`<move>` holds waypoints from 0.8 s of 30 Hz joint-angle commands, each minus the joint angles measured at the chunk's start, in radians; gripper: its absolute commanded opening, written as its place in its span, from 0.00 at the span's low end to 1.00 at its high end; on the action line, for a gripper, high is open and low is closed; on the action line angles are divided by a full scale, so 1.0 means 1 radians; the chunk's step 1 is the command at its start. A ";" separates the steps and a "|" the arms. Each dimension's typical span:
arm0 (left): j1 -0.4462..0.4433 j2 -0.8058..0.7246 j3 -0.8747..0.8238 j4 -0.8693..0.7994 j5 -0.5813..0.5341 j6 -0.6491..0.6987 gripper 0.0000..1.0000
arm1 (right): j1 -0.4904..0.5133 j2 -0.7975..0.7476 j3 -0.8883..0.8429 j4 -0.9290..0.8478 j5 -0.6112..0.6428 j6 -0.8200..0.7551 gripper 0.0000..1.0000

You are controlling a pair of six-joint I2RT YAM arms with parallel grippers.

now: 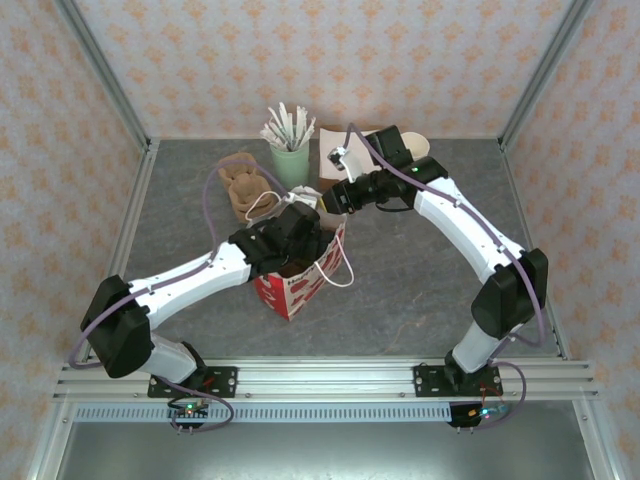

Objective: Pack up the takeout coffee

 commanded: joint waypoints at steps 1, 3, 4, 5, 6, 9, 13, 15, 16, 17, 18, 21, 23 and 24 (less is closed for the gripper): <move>0.009 0.003 0.043 -0.038 -0.006 0.001 0.97 | 0.006 -0.007 0.022 -0.011 -0.019 -0.031 0.34; 0.009 0.005 0.047 -0.046 -0.014 0.000 0.97 | 0.006 -0.008 0.020 -0.014 -0.017 -0.033 0.35; 0.009 0.005 0.052 -0.050 -0.019 0.002 0.97 | 0.006 -0.009 0.019 -0.014 -0.017 -0.033 0.35; 0.009 0.003 0.057 -0.054 -0.023 0.002 0.97 | 0.006 -0.011 0.017 -0.014 -0.017 -0.033 0.36; 0.011 0.002 0.066 -0.057 -0.025 0.001 0.97 | 0.006 -0.012 0.017 -0.014 -0.015 -0.034 0.36; 0.017 -0.003 0.098 -0.068 -0.018 0.002 0.97 | 0.006 -0.016 0.014 -0.014 -0.012 -0.035 0.38; 0.017 -0.006 0.137 -0.088 -0.018 0.001 0.97 | 0.006 -0.017 0.015 -0.012 0.001 -0.031 0.40; 0.017 -0.009 0.156 -0.099 -0.023 0.006 0.97 | 0.005 -0.018 0.012 -0.006 0.009 -0.029 0.41; 0.018 -0.011 0.165 -0.107 -0.027 0.009 0.97 | 0.004 -0.019 0.014 -0.004 0.012 -0.028 0.41; 0.019 -0.014 0.174 -0.115 -0.035 0.009 0.97 | 0.004 -0.018 0.015 -0.001 0.016 -0.024 0.41; 0.019 -0.016 0.183 -0.125 -0.040 0.010 0.97 | 0.003 -0.018 0.017 0.002 0.020 -0.017 0.42; 0.020 -0.027 0.199 -0.139 -0.047 0.018 0.97 | -0.002 -0.020 0.023 0.013 0.035 0.000 0.42; 0.022 -0.032 0.209 -0.150 -0.047 0.017 0.97 | -0.009 -0.023 0.024 0.020 0.042 0.009 0.43; 0.023 -0.033 0.214 -0.158 -0.047 0.017 0.97 | -0.012 -0.023 0.026 0.022 0.049 0.012 0.44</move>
